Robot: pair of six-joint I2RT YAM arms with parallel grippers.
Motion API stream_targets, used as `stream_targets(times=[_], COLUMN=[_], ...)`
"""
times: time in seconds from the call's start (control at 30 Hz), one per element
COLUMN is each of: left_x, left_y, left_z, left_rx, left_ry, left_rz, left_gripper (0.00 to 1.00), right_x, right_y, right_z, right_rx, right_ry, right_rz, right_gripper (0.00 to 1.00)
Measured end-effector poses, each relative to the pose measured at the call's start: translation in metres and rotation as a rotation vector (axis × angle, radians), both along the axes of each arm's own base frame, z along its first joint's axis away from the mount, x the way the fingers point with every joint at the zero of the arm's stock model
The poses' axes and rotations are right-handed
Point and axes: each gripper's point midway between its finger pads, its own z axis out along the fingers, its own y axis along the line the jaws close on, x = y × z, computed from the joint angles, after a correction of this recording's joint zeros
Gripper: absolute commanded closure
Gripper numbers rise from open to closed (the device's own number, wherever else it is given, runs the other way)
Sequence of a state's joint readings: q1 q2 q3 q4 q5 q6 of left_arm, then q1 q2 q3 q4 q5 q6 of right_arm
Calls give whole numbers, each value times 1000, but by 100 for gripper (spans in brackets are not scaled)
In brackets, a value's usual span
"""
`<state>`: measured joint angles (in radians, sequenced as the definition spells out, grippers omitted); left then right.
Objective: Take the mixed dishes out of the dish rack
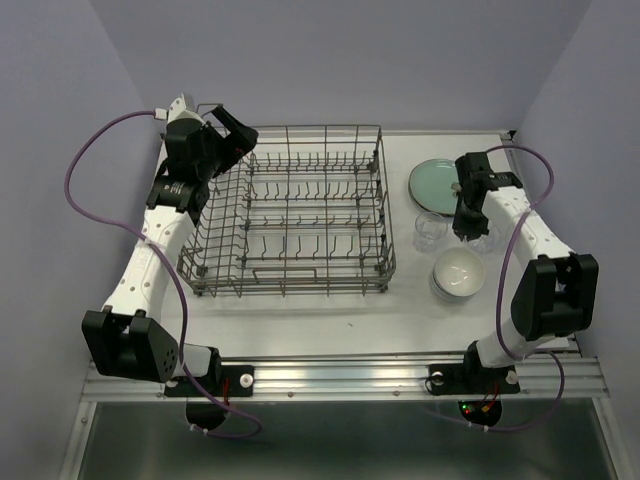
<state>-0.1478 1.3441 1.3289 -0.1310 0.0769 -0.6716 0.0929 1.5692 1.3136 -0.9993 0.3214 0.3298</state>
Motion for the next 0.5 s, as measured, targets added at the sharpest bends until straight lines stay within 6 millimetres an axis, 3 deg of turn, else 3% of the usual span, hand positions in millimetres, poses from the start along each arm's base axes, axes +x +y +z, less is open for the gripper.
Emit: stream_targets(times=[0.27, 0.5], left_x=[1, 2], left_y=[7, 11], left_z=[-1, -2], left_rx=[9, 18], left_ry=[1, 3], left_rz=[20, 41], left_gripper=[1, 1], right_x=[5, 3], right_y=[-9, -14], right_z=[-32, -44], right_rx=[46, 92], right_ry=[34, 42], right_rz=[-39, -66], right_gripper=[96, 89])
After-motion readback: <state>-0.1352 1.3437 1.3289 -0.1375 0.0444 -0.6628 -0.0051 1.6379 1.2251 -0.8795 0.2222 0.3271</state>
